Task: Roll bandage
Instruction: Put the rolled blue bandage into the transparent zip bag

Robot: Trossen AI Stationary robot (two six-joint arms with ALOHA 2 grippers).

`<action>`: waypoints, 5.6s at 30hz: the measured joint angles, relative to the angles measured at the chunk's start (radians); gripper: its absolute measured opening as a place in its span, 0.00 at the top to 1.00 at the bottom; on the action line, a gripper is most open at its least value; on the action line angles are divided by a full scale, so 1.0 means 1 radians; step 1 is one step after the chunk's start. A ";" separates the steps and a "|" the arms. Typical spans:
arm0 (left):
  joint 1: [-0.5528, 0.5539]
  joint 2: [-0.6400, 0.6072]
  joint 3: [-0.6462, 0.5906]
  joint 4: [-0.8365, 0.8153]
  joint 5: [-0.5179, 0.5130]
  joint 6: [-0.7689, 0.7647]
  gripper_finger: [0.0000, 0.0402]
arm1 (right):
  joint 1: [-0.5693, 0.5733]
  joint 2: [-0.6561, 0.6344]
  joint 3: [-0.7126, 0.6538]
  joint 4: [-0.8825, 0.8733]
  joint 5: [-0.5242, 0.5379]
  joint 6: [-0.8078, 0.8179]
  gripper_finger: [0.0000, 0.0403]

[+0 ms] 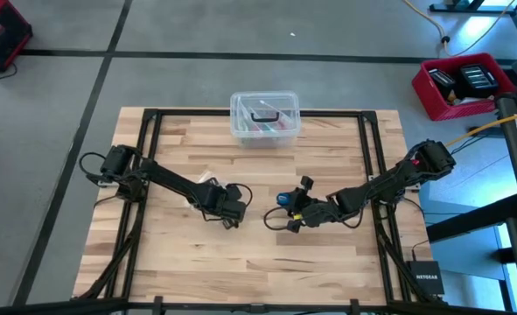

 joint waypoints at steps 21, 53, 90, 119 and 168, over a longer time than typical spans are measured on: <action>-0.017 -0.072 0.121 -0.109 0.056 0.255 1.00 | 0.037 -0.007 0.000 0.122 -0.014 -0.086 0.66; -0.011 -0.188 0.232 0.249 0.423 0.367 1.00 | 0.156 0.070 0.211 0.521 -0.194 -0.974 0.66; -0.111 -0.189 0.097 0.334 0.017 0.374 1.00 | 0.257 0.049 0.210 -0.087 0.104 -0.391 0.66; -0.178 -0.173 0.037 0.528 -0.128 0.390 1.00 | 0.176 0.089 0.341 -0.522 -0.179 0.030 0.28; -0.147 -0.153 0.037 0.397 -0.258 0.375 1.00 | 0.085 0.230 0.325 -0.108 -0.223 -0.421 0.96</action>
